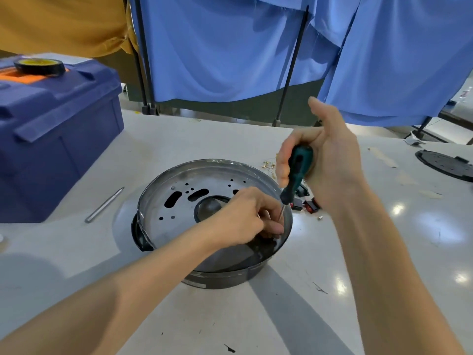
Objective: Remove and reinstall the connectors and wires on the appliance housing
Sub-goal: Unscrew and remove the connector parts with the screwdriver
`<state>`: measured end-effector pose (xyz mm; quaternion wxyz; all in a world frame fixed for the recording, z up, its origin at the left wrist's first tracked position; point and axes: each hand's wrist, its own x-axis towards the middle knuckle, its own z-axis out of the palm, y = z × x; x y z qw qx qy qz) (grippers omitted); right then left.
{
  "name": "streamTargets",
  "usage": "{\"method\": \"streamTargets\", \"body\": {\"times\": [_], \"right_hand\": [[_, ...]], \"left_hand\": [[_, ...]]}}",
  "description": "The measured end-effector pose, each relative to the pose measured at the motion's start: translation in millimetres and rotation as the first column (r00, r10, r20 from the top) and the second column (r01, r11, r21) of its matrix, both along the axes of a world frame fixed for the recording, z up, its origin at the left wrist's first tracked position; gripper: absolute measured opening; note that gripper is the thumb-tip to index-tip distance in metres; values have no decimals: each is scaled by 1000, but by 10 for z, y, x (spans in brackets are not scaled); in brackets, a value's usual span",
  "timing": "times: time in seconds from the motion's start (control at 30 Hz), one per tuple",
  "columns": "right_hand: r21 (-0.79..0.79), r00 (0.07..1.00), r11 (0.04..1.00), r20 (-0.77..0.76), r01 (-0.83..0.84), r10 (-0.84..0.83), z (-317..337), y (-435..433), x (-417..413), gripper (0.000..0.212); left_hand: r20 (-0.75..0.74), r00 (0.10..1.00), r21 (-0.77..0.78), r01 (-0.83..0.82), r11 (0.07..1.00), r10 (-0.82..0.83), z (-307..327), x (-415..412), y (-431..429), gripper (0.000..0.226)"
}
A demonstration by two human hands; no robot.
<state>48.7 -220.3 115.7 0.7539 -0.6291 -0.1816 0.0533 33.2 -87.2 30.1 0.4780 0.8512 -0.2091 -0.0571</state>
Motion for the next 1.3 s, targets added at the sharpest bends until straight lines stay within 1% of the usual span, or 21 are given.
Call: {"method": "streamTargets", "body": {"times": [0.03,0.1,0.2,0.27,0.3,0.37,0.43,0.53,0.63,0.73,0.8,0.83,0.87,0.93,1.0,1.03,1.1,1.2,1.23,1.27,1.3], "right_hand": [[-40,993,992,0,-119,119,65,-54,70,69],[-70,969,966,-4,-248,248,137,-78,190,70],[0,877,881,-100,-473,470,79,36,217,67],[54,828,836,-117,-546,548,-26,107,181,66],[50,842,848,-102,-527,530,-63,126,166,66],[19,914,915,-43,-402,403,-82,161,97,66],[20,977,977,6,-212,212,-73,188,28,63],[43,996,997,50,69,-71,-87,220,-46,56],[69,941,946,96,318,-324,-121,274,-111,51],[109,830,839,126,533,-543,-174,347,-141,48],[121,771,784,142,609,-621,-196,377,-150,53],[122,766,779,142,615,-627,-206,376,-158,57],[116,781,792,129,600,-611,-210,360,-164,60],[73,867,869,67,490,-495,-165,268,-139,59],[-43,973,972,21,232,-231,-56,128,-65,61],[-79,998,995,0,66,-66,13,55,-19,66],[-67,981,979,-31,-195,193,121,-36,74,73],[-32,881,881,-52,-473,471,143,-13,102,69],[-7,853,855,-57,-519,518,124,6,90,69],[7,852,854,-56,-521,520,100,16,79,69],[5,877,879,-52,-478,477,88,24,62,70]], "left_hand": [[2,1000,5,3,1000,-4,-5,13,3,10],[-8,1000,7,12,1000,-12,-7,28,0,10],[-41,999,-23,20,1000,-21,-5,24,14,10],[-50,998,-35,26,999,-28,-7,13,39,7],[-57,998,-43,32,999,-35,-12,9,50,5],[-71,997,-63,40,997,-44,-12,-1,70,6],[-57,998,-76,36,996,-40,-1,-30,75,15],[-48,998,-148,30,989,-37,42,-71,47,11],[-16,999,-325,25,945,-32,109,-83,-1,17],[-9,997,-462,59,885,-71,129,-84,11,22],[-30,995,-507,63,859,-91,132,-93,17,23],[-45,994,-520,62,852,-100,137,-98,20,22],[-59,993,-528,60,847,-107,144,-104,21,20],[-102,987,-539,51,841,-125,155,-105,26,16],[-147,979,-528,42,848,-140,156,-100,32,17],[-156,977,-509,46,859,-145,161,-98,27,17],[-166,973,-479,64,875,-163,170,-102,5,18],[-195,963,-491,68,869,-186,170,-119,10,19],[-202,961,-497,64,865,-187,162,-125,22,19],[-205,961,-504,60,862,-186,152,-132,39,19],[-205,961,-512,54,857,-183,148,-136,54,19]]}}
